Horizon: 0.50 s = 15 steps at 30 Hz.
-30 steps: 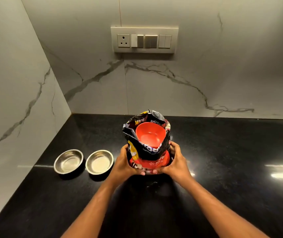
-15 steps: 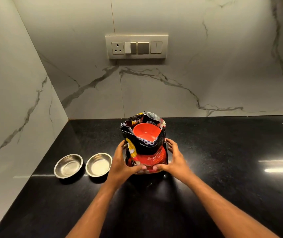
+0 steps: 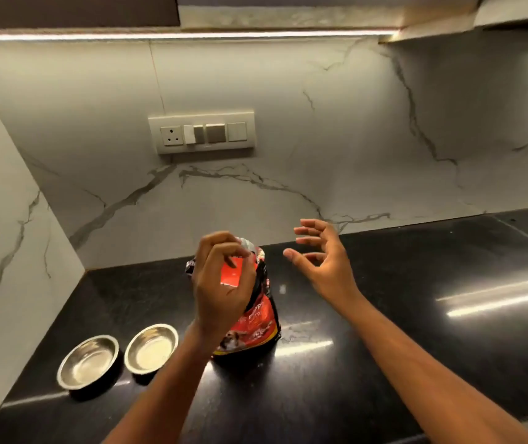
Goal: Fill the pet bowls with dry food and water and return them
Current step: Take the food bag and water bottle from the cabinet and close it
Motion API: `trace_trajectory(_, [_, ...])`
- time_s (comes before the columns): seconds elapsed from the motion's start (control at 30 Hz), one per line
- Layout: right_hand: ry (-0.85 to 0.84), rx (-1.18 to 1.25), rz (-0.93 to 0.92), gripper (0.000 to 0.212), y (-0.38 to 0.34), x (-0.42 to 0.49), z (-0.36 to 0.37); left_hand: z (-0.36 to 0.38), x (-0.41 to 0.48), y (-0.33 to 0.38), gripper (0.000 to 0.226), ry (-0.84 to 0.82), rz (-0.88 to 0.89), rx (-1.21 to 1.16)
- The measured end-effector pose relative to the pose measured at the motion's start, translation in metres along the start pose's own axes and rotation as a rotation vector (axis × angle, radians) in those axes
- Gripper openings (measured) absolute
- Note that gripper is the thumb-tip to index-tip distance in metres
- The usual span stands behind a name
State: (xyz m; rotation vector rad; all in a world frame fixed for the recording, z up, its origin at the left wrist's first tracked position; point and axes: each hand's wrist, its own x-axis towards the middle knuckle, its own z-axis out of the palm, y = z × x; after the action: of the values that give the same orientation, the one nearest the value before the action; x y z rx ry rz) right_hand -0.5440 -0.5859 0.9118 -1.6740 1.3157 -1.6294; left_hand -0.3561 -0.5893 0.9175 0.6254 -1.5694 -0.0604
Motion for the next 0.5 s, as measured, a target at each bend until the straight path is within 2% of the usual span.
trace_trajectory(0.07, [0.021,0.023,-0.067,0.052,-0.025,0.018,-0.012,0.013,0.033,0.009,0.005,-0.059,0.051,-0.027])
trace_trajectory(0.17, [0.051,0.040,-0.168,0.045,-0.062,0.049,-0.029,0.033,0.083,0.023,0.017,-0.118,0.092,-0.075])
trace_trajectory(0.27, [0.099,0.033,-0.283,0.038,-0.095,0.078,-0.047,0.047,0.130,0.039,0.017,-0.120,0.153,-0.107])
trace_trajectory(0.4, [0.167,0.003,-0.473,0.033,-0.140,0.126,-0.075,0.065,0.198,0.068,0.010,-0.092,0.320,-0.067])
trace_trajectory(0.5, [0.222,-0.013,-0.550,0.024,-0.168,0.169,-0.097,0.081,0.244,0.086,0.007,-0.033,0.331,-0.095])
